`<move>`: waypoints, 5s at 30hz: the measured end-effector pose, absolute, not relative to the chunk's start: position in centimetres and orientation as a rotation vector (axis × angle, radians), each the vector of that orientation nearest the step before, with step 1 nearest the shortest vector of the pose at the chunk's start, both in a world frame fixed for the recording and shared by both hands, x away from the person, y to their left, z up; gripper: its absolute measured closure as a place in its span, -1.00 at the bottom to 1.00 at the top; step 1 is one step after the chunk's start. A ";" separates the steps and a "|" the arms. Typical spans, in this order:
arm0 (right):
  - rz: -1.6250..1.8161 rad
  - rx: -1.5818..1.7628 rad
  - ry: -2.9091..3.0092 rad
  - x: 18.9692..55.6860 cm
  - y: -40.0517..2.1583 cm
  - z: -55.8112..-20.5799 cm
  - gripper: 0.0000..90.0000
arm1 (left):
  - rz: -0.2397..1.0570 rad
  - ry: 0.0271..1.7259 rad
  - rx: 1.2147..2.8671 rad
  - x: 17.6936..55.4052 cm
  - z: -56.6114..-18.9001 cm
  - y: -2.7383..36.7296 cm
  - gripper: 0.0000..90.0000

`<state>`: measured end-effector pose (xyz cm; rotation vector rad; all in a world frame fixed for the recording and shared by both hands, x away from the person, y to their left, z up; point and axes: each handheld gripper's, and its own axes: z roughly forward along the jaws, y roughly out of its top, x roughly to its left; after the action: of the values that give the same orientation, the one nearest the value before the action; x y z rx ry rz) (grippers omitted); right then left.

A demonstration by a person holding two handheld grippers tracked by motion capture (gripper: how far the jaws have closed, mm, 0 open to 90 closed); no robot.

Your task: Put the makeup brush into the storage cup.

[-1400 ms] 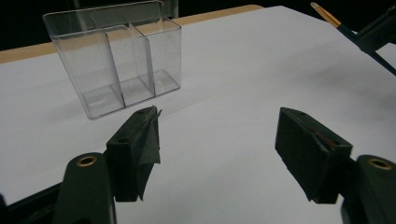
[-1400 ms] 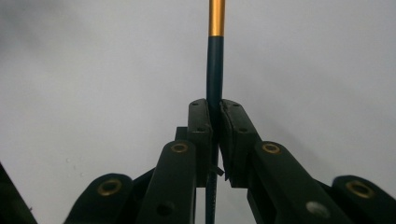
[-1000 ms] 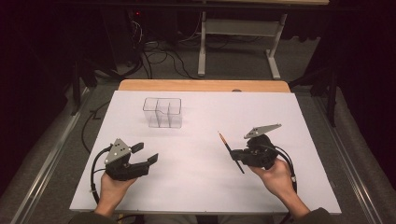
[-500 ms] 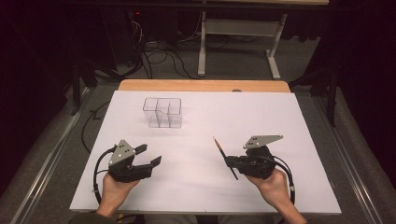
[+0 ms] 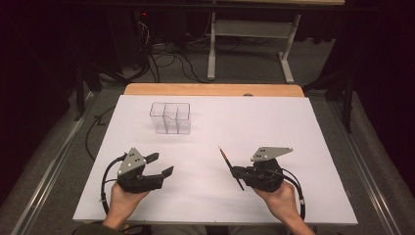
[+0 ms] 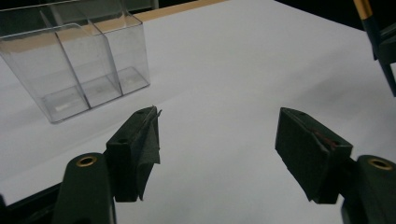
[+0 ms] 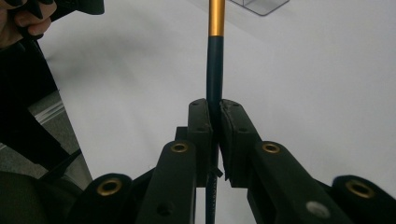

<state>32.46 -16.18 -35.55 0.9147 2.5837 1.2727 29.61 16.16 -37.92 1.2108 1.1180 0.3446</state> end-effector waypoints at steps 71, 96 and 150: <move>1.386 0.742 2.529 31.7 -12.3 -36.2 0.89 | 0.010 1.010 1.271 31.1 -35.0 7.6 0.04; 1.398 0.686 2.513 31.0 -11.6 -36.2 0.89 | -0.065 1.000 1.274 31.0 -35.1 7.6 0.50; 1.538 0.702 2.433 31.4 -13.1 -35.8 -0.28 | -0.072 0.990 1.233 31.0 -34.4 9.1 0.83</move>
<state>31.37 -13.14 -35.84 0.7017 2.4330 1.5376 31.04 9.15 -34.36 1.2327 0.9898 -0.0724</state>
